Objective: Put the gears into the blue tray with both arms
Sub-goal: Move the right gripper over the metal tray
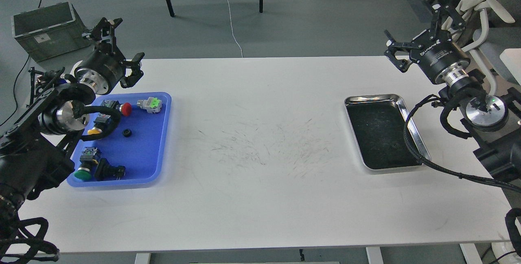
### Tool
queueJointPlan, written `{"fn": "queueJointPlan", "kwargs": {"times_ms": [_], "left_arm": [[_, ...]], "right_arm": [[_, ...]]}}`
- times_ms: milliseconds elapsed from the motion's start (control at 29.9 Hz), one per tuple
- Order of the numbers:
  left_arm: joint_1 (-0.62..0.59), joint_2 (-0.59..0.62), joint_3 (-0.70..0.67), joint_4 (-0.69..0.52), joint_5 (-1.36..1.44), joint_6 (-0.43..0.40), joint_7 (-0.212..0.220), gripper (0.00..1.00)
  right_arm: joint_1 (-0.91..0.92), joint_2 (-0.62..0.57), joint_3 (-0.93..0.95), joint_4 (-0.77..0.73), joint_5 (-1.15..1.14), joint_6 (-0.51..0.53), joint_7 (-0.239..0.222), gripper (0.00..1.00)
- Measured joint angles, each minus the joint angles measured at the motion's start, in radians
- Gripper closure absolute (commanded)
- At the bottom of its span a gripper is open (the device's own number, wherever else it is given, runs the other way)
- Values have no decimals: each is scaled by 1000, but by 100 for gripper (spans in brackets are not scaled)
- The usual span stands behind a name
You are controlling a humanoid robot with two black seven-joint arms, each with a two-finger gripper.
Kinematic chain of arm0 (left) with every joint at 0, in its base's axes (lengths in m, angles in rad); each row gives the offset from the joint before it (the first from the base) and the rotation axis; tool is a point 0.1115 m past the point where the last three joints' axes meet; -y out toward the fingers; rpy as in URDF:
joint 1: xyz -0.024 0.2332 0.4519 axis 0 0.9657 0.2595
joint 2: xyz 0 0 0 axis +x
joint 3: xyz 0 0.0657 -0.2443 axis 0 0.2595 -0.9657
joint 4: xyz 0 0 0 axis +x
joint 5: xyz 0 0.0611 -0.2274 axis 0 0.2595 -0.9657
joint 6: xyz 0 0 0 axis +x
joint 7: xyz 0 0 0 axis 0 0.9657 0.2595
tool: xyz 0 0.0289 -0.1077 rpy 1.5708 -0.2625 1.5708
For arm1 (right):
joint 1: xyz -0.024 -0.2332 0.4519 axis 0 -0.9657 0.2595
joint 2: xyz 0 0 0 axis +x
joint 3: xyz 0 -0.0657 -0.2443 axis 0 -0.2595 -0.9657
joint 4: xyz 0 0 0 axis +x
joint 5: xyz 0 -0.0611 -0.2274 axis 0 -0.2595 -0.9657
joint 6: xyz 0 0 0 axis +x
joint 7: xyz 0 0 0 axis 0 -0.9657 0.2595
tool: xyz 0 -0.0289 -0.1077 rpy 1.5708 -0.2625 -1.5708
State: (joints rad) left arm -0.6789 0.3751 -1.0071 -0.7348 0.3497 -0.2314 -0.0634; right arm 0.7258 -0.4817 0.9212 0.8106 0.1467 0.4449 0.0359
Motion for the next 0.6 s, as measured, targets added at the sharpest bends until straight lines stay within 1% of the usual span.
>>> {"fn": "queueJointPlan", "kwargs": {"times_ms": [134, 234, 301, 401, 535, 601], "left_arm": [[15, -1, 3, 0, -12, -4, -6, 2], [30, -2, 9, -1, -12, -5, -13, 2], [34, -4, 12, -2, -12, -4, -19, 2], [41, -4, 24, -5, -3, 1, -28, 2], [48, 6, 58, -12, 1, 1, -33, 2], [48, 9, 63, -13, 2, 1, -34, 2]], "right_arm": [[23, -60, -42, 71, -3, -14, -4, 3], [54, -116, -89, 129, -30, -34, -25, 3], [74, -166, -130, 197, -104, -51, -39, 3], [93, -255, -187, 346, -323, -78, -49, 2], [96, -360, -228, 554, -725, -90, -53, 2], [96, -393, -245, 624, -913, -91, -62, 2]]}}
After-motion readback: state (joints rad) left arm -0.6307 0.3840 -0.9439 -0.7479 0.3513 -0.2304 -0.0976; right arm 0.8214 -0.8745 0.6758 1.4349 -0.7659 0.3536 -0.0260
